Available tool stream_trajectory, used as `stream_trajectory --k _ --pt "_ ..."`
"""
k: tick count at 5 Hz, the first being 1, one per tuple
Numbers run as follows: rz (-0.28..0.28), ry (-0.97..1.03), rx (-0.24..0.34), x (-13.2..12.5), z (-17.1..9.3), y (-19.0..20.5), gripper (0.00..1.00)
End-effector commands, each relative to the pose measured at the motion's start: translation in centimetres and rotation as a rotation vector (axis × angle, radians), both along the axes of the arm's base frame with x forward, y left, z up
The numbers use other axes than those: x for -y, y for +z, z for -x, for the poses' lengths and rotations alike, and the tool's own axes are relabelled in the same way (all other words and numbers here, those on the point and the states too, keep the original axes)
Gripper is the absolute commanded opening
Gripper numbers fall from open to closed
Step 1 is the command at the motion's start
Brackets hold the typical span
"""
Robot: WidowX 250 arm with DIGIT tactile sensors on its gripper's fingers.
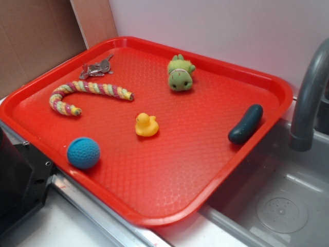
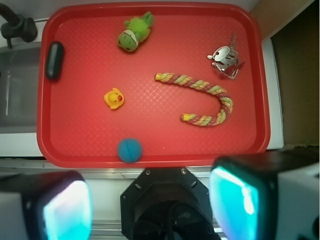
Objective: Grab the multicolored rope.
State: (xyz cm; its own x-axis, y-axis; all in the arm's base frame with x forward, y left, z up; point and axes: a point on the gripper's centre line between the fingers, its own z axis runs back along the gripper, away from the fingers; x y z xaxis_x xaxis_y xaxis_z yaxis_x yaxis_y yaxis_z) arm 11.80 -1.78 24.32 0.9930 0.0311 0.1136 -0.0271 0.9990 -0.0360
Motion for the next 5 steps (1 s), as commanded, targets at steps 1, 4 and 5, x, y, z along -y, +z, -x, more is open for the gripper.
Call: stream_trajectory --k 1,4,5 --pt "0.000 0.000 0.000 0.0 0.0 0.0 1.00" --pt "-0.079 -0.231 -0.061 -1.1 -9.3 -1.5 1.00" --pt "-0.200 -0.479 -0.067 -3.7 -10.4 -3.9 1.00"
